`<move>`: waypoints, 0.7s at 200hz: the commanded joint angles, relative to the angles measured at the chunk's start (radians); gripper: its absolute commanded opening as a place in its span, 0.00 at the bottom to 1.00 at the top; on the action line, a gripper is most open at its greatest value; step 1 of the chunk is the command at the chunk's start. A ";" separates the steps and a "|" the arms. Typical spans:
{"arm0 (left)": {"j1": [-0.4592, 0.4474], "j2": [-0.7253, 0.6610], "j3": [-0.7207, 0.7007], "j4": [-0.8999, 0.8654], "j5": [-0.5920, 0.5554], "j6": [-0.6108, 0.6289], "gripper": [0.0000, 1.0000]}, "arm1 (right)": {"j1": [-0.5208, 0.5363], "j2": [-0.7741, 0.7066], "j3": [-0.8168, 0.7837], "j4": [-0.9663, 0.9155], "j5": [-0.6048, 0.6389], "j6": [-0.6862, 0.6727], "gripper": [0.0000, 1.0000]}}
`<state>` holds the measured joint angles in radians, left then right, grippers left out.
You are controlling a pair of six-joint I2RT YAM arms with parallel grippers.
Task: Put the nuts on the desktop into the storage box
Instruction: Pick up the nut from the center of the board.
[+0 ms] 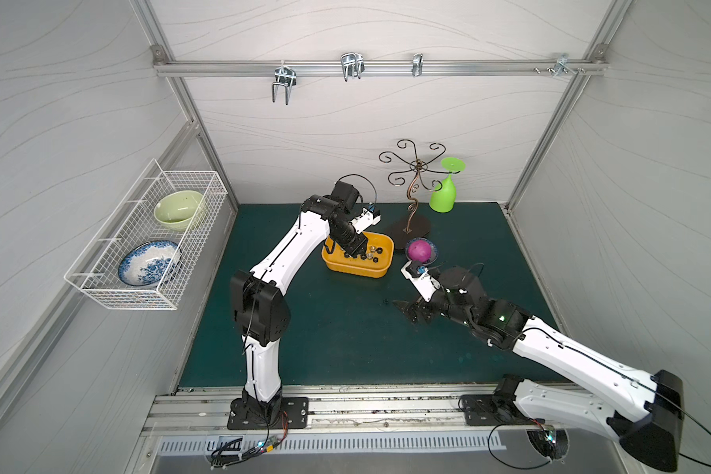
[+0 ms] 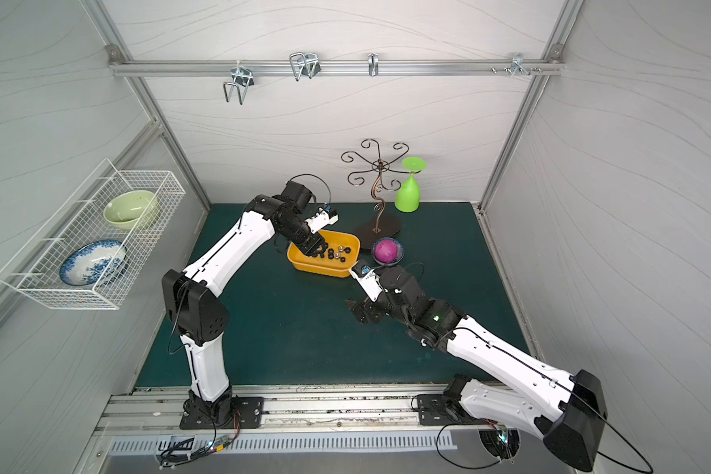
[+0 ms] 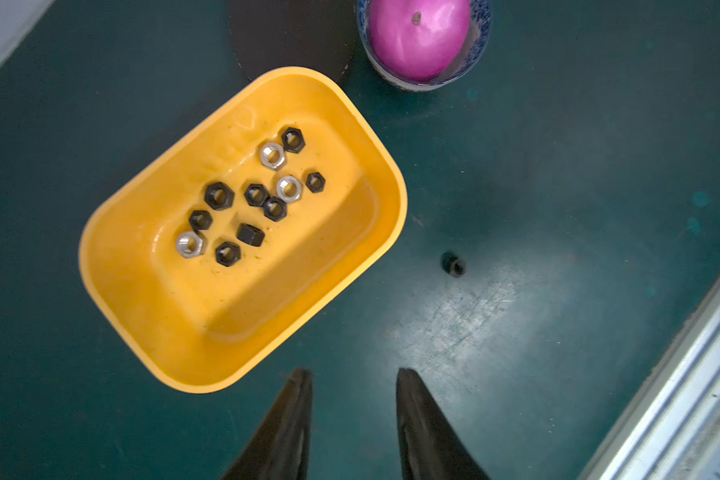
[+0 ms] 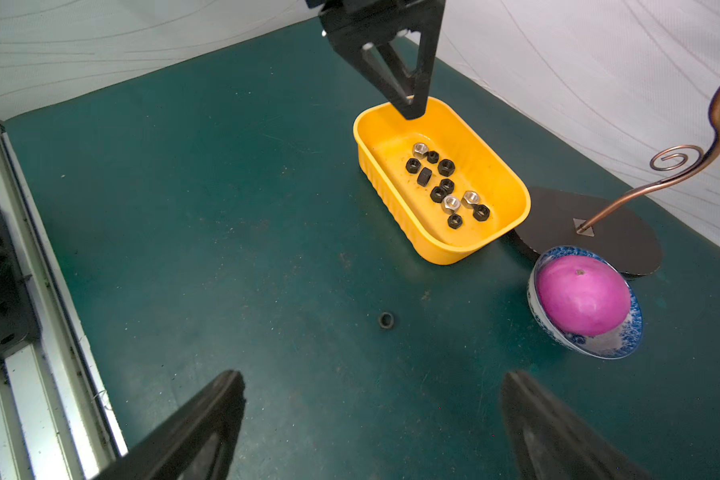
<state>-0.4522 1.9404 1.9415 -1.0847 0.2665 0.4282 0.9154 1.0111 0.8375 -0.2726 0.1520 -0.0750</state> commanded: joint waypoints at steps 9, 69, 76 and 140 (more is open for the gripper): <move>-0.027 -0.051 -0.138 0.104 0.125 0.011 0.43 | 0.004 -0.060 -0.031 -0.035 0.112 0.091 0.99; -0.140 -0.069 -0.306 0.221 0.119 0.015 0.52 | 0.004 -0.214 -0.089 -0.213 0.050 0.189 0.99; -0.156 -0.069 -0.327 0.238 0.099 0.020 0.53 | 0.004 -0.231 -0.096 -0.225 0.049 0.202 0.99; -0.236 0.003 -0.364 0.288 0.002 -0.029 0.61 | 0.005 -0.274 -0.180 -0.213 -0.040 0.296 0.99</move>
<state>-0.6670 1.9091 1.5707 -0.8463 0.3134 0.4248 0.9154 0.7345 0.6872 -0.4721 0.1562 0.1574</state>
